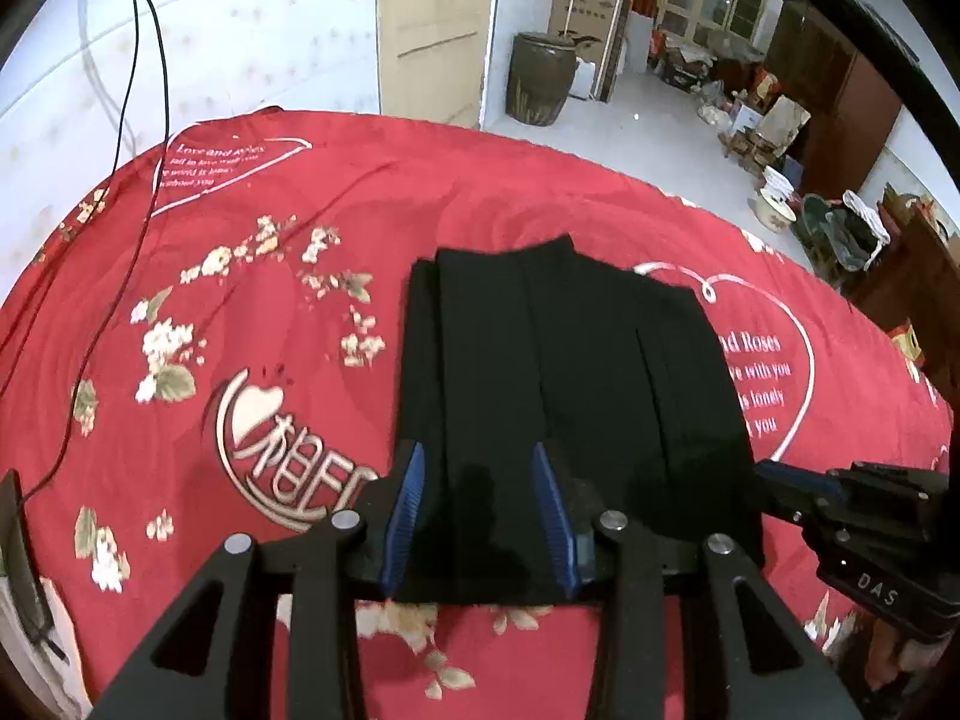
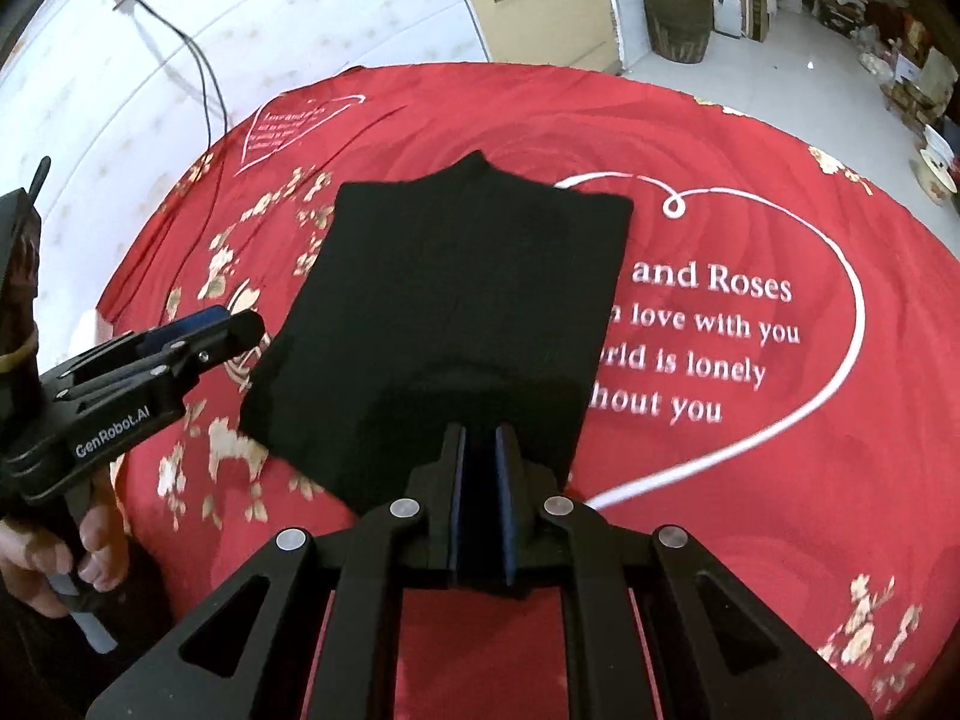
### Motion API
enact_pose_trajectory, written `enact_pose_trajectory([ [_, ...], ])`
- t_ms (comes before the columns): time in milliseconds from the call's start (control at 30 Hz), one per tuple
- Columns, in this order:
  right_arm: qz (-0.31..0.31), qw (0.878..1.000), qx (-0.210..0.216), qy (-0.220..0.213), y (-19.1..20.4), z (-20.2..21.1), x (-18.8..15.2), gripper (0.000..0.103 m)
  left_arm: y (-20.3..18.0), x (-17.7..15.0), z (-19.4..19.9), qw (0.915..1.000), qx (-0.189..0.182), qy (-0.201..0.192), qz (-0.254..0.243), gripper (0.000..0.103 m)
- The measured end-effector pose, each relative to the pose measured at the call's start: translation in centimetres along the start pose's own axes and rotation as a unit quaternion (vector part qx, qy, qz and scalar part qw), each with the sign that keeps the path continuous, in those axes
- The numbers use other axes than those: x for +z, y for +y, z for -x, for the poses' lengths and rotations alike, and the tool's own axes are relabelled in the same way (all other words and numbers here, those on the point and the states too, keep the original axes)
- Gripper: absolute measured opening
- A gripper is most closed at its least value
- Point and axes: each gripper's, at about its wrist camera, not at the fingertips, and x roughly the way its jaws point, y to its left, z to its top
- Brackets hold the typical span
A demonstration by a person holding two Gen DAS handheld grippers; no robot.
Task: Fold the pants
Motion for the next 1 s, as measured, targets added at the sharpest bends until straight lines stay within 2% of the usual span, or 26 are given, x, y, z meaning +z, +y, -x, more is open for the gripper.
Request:
enact_pose_trajectory([
  [167, 0.018, 1.000, -0.009, 0.010, 0.7, -0.9, -1.1, 0.009, -0.4, -1.2, -0.9, 0.9998, 0.004, 0.020, -0.005, 0.042],
  [333, 0.012, 1.000, -0.010, 0.010, 0.3, -1.6, -1.7, 0.009, -0.6, -2.8, -2.6, 0.9981, 0.011, 0.060, -0.009, 0.040],
  [667, 0.024, 1.000, -0.007, -0.014, 0.2, -1.8, -2.4, 0.009, -0.6, -3.8, -2.9, 0.9986, 0.014, 0.050, -0.007, 0.040],
  [733, 0.029, 0.999, -0.011, -0.009, 0.3, -1.8, -2.2, 0.010, -0.7, -3.8, -2.9, 0.9987, 0.014, 0.049, -0.008, 0.041],
  [800, 0.025, 0.999, -0.018, 0.015, 0.5, -1.4, -1.6, 0.012, -0.7, -3.6, -2.7, 0.9985, 0.016, 0.052, -0.009, 0.040],
  [900, 0.012, 0.999, -0.021, 0.028, 0.6, 0.2, -1.6, 0.014, -1.2, -3.5, -1.2, 0.9983, 0.022, 0.053, -0.006, 0.040],
  [1000, 0.002, 1.000, -0.018, 0.018, 0.9, 2.7, -2.3, 0.014, -1.5, -3.8, 1.2, 0.9987, 0.020, 0.046, 0.003, 0.040],
])
